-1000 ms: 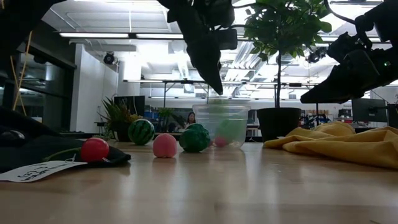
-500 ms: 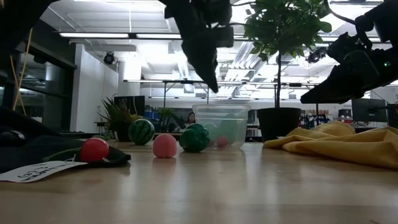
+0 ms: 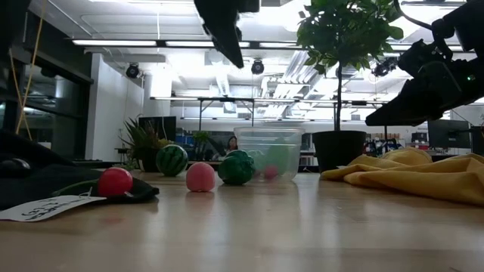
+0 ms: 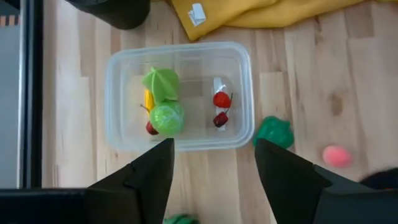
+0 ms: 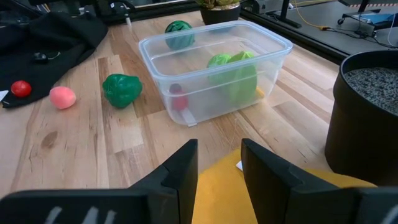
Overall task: Pick and placing Produce into tupperware
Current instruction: Put the black cherry into the transparent bin
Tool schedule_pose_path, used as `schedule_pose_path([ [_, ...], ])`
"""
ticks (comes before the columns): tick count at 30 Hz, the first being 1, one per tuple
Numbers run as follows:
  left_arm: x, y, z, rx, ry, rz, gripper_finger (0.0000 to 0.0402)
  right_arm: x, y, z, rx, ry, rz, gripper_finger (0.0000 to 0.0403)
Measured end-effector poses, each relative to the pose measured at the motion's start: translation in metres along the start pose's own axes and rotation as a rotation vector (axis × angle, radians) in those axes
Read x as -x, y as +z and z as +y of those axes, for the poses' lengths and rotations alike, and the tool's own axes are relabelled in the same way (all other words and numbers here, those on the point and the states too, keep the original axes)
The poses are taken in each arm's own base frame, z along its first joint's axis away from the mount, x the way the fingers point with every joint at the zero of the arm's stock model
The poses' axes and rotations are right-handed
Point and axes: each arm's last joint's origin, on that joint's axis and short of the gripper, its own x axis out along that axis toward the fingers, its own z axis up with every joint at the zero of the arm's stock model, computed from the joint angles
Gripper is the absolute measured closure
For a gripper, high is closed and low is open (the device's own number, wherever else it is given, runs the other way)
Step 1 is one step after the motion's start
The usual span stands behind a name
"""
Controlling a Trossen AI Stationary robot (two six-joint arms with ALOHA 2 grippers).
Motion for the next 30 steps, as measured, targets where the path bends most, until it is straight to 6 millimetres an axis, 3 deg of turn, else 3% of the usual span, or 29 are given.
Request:
schedule_pose_path([
  [10,0.053,-0.027,-0.001,0.082,0.081,0.071,0.0223,0.0,0.0,0.0,0.002,-0.001,0.002,0.0289],
  [21,0.083,-0.049,-0.006,0.127,0.086,0.131,0.0267,0.0,-0.001,0.0,0.004,-0.002,0.006,0.0289],
  [30,0.089,-0.111,-0.028,0.179,0.075,0.079,0.0296,0.0,-0.001,0.0,0.006,-0.003,0.009,0.0289],
])
